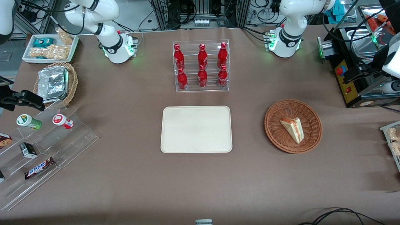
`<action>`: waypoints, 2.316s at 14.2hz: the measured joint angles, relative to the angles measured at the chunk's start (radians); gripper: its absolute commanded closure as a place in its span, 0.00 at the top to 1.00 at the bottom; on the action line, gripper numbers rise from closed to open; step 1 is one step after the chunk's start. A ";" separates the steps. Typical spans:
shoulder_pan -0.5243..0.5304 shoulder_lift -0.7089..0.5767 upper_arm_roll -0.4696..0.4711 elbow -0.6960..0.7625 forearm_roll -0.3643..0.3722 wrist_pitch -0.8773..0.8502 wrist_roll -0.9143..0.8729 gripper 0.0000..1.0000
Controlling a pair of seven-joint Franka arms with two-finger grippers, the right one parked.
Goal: Place sandwich from basket to tray
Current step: 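Move the left gripper from rest toward the wicker basket, then lower the open left gripper over the wrapped sandwich in the basket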
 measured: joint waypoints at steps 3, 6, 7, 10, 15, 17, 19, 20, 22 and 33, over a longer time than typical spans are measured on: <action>0.000 0.000 0.000 0.000 -0.008 -0.001 0.000 1.00; 0.000 0.001 0.000 0.000 -0.009 -0.002 -0.005 1.00; 0.000 0.003 0.000 -0.001 -0.009 -0.004 -0.006 1.00; 0.001 0.036 0.001 -0.012 -0.009 -0.030 -0.028 1.00; 0.004 0.142 0.003 -0.088 -0.051 0.022 -0.146 1.00; 0.029 0.149 0.004 -0.174 -0.102 0.148 -0.199 1.00; 0.046 0.141 0.006 -0.280 -0.116 0.285 -0.243 1.00; 0.048 0.133 0.006 -0.340 -0.119 0.365 -0.282 1.00; 0.044 0.115 -0.001 -0.466 -0.123 0.529 -0.373 1.00; -0.039 0.102 -0.013 -0.734 -0.127 0.923 -0.531 1.00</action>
